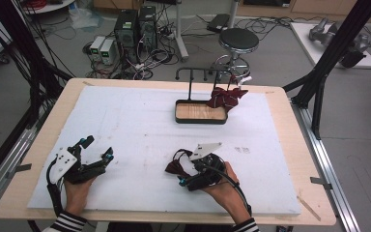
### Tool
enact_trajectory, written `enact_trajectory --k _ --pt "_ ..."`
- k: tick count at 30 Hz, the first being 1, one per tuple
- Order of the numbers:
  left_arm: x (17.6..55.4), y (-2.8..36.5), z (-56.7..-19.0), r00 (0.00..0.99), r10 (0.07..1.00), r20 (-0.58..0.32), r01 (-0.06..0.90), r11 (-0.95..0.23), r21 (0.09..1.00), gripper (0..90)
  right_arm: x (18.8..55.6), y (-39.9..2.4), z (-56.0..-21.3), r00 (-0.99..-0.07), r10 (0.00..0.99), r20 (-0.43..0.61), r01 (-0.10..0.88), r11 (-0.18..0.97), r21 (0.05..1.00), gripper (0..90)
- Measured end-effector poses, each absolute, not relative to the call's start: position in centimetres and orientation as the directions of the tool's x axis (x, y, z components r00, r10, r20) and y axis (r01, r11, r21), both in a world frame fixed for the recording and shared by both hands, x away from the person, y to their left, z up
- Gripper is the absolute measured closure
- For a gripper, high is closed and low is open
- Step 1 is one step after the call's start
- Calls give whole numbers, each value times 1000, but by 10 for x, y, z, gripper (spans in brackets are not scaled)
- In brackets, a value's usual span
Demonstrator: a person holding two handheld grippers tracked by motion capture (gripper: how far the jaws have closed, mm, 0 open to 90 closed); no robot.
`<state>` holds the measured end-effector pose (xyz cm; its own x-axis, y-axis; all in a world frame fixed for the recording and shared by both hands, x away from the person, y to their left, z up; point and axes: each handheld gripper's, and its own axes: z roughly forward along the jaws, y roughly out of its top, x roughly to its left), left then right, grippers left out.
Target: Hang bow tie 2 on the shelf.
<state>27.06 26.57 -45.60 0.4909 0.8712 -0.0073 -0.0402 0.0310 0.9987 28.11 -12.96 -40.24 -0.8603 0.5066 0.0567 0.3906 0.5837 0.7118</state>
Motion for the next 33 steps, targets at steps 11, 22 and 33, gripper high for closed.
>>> enact_trajectory --k 11,22,33 --pt "271 266 -456 491 871 -6 -41 29 999 174 288 -122 -409 -859 506 77 428 626 652 288" --pt "271 266 -456 490 871 -6 -40 29 999 174 293 -115 -411 -856 509 91 459 665 590 383" --pt "271 266 -456 490 872 -7 -40 30 999 173 296 -111 -416 -848 524 73 480 705 521 483"
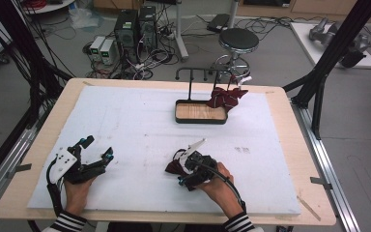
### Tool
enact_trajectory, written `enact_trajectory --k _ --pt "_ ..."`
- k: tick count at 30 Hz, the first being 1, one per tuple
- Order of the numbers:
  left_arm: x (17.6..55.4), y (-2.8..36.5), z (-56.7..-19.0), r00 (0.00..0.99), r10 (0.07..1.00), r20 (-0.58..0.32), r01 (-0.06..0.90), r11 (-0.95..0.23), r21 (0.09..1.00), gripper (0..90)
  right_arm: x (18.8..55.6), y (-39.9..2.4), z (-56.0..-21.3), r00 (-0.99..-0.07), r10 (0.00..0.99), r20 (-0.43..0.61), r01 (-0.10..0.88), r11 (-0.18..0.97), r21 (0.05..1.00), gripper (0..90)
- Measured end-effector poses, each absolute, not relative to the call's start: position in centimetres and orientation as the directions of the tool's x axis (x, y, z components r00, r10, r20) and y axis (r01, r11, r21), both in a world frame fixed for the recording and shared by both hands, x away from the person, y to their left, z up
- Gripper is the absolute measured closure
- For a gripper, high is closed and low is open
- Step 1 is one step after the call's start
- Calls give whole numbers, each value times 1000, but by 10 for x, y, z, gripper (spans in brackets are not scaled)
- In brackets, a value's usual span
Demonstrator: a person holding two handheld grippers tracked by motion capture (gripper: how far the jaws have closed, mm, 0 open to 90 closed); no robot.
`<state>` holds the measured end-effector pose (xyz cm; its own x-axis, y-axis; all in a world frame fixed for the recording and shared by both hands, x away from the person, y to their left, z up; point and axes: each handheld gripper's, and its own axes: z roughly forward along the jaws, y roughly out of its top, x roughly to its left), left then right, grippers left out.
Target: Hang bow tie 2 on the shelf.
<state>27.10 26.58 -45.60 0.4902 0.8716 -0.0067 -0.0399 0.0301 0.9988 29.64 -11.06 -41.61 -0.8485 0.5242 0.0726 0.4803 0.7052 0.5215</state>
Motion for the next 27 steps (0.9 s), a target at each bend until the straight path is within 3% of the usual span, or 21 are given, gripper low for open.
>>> enact_trajectory --k 8,16,27 --pt "271 266 -456 491 871 -5 -39 28 999 174 299 -106 -419 -849 523 72 489 729 479 571" --pt "271 266 -456 490 872 -7 -37 29 999 174 299 -106 -419 -851 523 55 485 741 465 734" --pt "271 266 -456 491 871 -6 -38 28 999 174 299 -106 -418 -853 519 43 478 747 461 762"
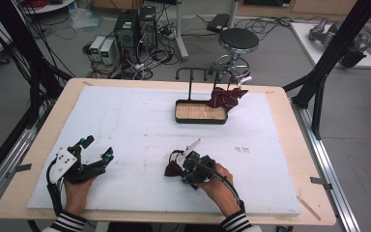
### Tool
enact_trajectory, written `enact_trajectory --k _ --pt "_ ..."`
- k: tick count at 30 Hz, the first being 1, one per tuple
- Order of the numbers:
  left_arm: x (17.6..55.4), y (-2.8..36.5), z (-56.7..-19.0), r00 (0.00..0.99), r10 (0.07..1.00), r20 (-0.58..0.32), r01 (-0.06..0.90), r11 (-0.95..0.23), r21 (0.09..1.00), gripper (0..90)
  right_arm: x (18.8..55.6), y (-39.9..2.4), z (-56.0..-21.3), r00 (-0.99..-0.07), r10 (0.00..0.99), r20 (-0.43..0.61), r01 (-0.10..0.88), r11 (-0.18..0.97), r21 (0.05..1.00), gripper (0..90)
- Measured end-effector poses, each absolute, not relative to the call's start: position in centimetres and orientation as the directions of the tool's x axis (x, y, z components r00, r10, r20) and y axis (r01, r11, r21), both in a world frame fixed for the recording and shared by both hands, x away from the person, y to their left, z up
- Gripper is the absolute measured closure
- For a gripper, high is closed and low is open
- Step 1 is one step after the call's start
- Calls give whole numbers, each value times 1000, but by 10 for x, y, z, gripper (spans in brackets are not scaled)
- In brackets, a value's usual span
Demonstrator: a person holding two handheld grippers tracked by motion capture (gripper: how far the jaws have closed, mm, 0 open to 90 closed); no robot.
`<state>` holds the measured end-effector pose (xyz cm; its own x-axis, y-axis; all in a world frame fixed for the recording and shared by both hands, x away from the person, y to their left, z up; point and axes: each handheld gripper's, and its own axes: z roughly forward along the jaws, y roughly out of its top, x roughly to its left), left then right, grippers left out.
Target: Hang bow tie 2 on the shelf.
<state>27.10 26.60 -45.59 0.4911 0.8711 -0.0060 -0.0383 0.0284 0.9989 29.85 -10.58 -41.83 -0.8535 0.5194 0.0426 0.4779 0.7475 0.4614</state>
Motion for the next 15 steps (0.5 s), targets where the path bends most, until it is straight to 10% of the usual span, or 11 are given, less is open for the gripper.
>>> enact_trajectory --k 15 --pt "271 266 -456 490 872 -7 -39 30 999 174 299 -111 -411 -846 531 51 475 706 525 770"
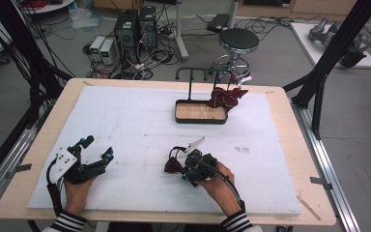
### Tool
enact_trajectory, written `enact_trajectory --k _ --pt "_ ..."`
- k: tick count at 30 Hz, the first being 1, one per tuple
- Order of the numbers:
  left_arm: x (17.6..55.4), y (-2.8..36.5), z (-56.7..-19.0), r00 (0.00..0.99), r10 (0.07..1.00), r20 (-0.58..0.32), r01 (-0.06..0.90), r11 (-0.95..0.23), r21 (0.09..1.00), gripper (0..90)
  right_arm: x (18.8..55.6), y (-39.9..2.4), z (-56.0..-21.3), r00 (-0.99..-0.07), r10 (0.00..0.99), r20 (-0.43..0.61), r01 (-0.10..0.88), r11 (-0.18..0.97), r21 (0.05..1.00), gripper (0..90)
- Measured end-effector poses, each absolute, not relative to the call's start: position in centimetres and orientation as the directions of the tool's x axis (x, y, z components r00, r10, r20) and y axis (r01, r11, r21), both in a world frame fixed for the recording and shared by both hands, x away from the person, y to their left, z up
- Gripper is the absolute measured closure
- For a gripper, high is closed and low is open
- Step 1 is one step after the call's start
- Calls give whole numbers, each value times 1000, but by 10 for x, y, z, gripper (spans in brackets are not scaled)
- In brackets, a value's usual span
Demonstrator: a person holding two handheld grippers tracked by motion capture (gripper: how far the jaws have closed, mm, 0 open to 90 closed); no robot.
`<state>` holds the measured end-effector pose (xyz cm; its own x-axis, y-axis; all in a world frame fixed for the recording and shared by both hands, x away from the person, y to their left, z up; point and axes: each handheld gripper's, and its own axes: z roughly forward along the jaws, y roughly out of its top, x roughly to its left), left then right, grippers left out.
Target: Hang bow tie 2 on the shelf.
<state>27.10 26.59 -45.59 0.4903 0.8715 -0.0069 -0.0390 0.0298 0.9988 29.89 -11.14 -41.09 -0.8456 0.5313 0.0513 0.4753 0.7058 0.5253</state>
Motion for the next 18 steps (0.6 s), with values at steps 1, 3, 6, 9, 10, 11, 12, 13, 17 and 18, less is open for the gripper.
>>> enact_trajectory --k 1,3,6,9,10,11,12,13,17,18 --pt "271 266 -456 490 872 -7 -39 30 999 174 299 -112 -410 -845 532 49 473 703 532 769" --pt "271 266 -456 490 872 -7 -39 30 999 174 300 -114 -409 -843 536 53 473 689 550 770" --pt "271 266 -456 490 872 -7 -38 30 999 174 300 -116 -406 -839 540 67 475 666 576 770" --pt "271 266 -456 491 871 -7 -37 29 999 174 301 -118 -404 -834 549 64 473 648 597 771" --pt "271 266 -456 491 871 -6 -38 28 999 174 301 -119 -403 -829 555 65 476 641 603 771" --pt "271 266 -456 490 872 -7 -38 29 999 174 302 -120 -402 -829 556 62 472 635 612 770" --pt "271 266 -456 491 871 -7 -37 29 999 174 302 -120 -401 -829 556 61 467 629 622 770" --pt "271 266 -456 491 871 -6 -38 28 999 174 302 -121 -401 -828 558 61 465 620 632 771" --pt "271 266 -456 490 872 -7 -38 29 999 174 302 -122 -398 -820 569 56 455 591 666 771" --pt "271 266 -456 490 872 -5 -38 28 999 173 303 -122 -397 -819 571 49 447 583 679 771"
